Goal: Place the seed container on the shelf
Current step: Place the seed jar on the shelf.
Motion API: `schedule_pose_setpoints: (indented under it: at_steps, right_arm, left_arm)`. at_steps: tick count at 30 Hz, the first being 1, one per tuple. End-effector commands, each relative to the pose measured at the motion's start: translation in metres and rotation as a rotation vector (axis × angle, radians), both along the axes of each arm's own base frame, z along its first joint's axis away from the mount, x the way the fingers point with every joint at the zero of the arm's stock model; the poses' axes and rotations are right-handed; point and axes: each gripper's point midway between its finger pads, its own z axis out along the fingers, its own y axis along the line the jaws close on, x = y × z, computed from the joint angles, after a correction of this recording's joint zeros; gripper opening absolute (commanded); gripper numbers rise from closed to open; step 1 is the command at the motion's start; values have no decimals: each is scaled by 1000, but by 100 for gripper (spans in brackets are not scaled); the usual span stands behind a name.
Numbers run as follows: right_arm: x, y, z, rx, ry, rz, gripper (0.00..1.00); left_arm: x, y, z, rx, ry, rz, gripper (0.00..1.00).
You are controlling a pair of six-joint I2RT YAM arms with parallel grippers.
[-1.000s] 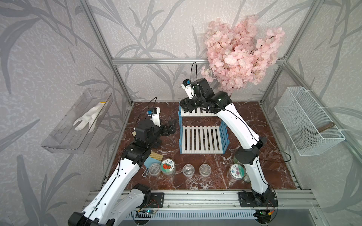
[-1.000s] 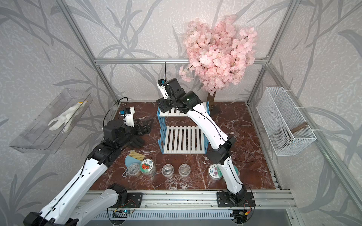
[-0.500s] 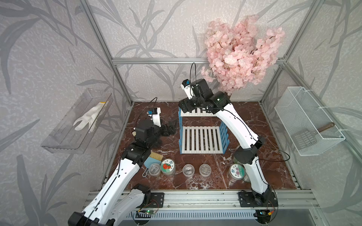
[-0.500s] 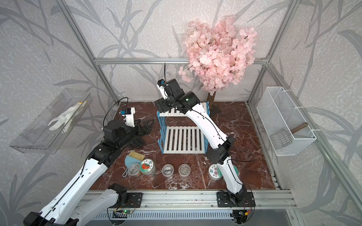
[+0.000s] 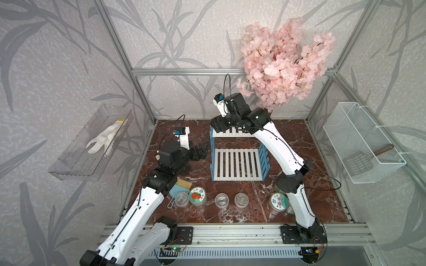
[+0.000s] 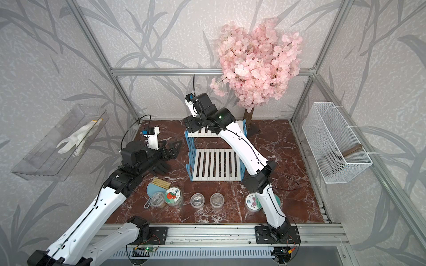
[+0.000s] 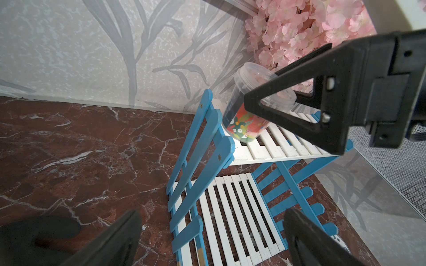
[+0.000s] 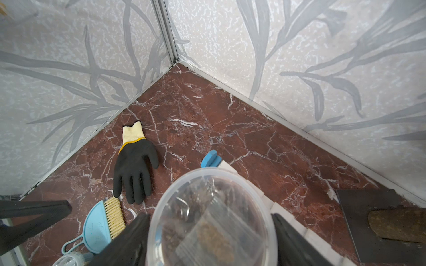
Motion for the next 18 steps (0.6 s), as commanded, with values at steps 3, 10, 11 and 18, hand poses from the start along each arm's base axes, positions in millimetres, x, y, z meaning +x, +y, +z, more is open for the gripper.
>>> schedule_pose_setpoints:
  at_steps: [3, 10, 11, 18]
  right_arm:
    - [-5, -5, 6, 10, 13, 2, 81]
    - [-5, -5, 1, 5, 22, 3, 81]
    - [-5, -5, 1, 2, 22, 3, 81]
    - [-7, -8, 3, -5, 19, -1, 88]
  left_arm:
    - [-1, 2, 6, -21, -26, 3, 100]
    - [0, 0, 5, -25, -23, 2, 100]
    - [0, 0, 5, -26, -23, 1, 100]
    - [1, 0, 4, -29, -18, -2, 100]
